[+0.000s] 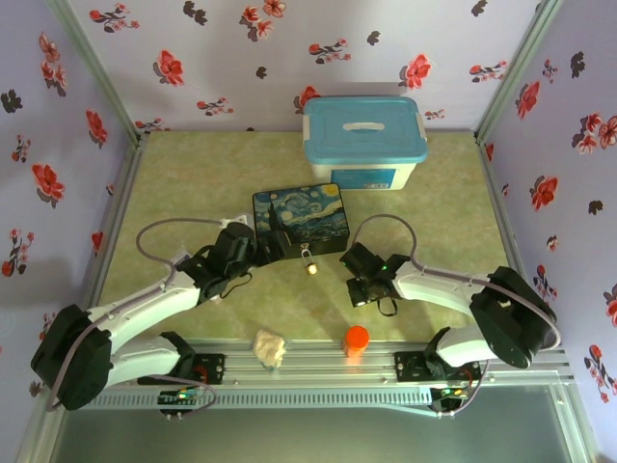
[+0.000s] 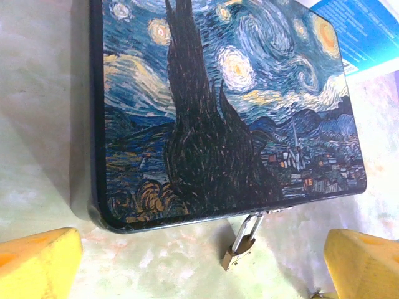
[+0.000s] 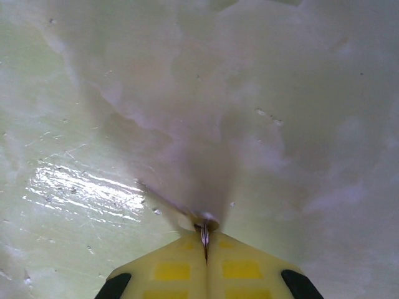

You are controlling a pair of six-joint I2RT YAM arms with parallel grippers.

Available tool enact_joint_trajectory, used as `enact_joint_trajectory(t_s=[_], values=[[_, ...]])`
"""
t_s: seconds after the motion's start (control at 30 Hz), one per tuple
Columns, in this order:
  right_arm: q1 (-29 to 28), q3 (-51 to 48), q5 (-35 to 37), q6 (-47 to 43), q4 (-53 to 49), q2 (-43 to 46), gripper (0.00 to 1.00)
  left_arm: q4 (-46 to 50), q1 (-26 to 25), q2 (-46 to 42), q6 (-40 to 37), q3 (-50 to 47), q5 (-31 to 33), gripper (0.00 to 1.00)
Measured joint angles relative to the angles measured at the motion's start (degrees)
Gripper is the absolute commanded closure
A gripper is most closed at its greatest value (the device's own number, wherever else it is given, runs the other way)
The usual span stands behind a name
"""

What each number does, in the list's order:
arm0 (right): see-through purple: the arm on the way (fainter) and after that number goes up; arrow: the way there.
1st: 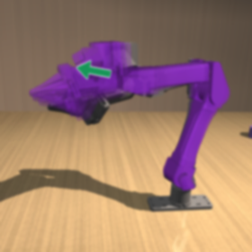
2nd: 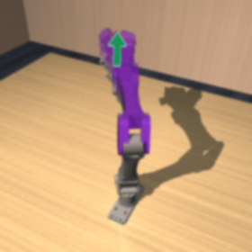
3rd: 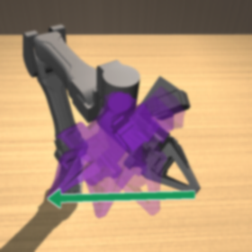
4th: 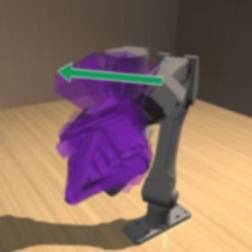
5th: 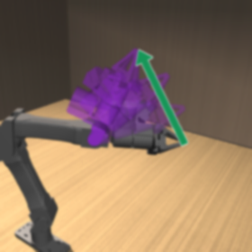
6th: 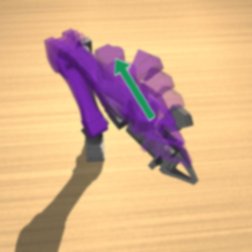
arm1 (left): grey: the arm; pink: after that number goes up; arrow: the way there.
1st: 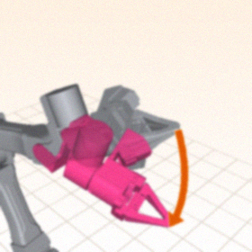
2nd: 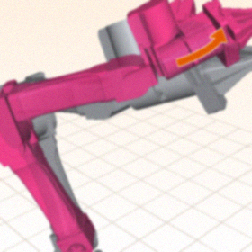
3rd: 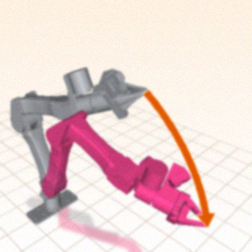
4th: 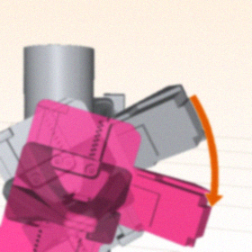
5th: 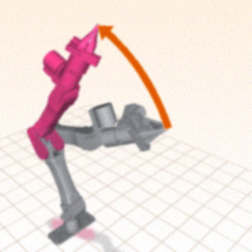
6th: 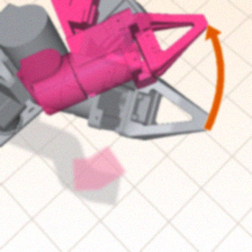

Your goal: Unlock the padlock with the key

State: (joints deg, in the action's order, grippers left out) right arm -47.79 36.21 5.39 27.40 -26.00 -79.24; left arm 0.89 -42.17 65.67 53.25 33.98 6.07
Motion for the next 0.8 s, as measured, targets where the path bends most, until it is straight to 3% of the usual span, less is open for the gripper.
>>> enact_joint_trajectory(t_s=[0.17, 0.37, 0.53, 0.7, 0.8], values=[[0.2, -0.3, -1.0, -0.9, 0.9, 1.2, 1.0, -0.9, -0.9, 0.0, -0.9, 0.5, 0.4, 0.04], [3.2, -1.0, -6.7, -3.3, 5.7, 10.4, 1.0, -5.1, -4.7, 0.0, -5.8, 1.4, -0.3, 0.06], [4.6, -1.1, -13.8, -4.9, 13.7, 16.0, 1.0, -14.1, -5.1, -0.1, -7.7, 0.0, -3.6, 0.18], [4.6, -1.1, -21.0, -5.4, 20.7, 17.6, 1.0, -17.3, -6.3, 0.0, -9.1, 0.4, -6.8, 0.19], [4.6, -1.1, -24.8, -6.0, 23.0, 18.1, 1.0, -18.0, -7.1, 0.2, -9.3, 1.6, -8.8, 0.31]])
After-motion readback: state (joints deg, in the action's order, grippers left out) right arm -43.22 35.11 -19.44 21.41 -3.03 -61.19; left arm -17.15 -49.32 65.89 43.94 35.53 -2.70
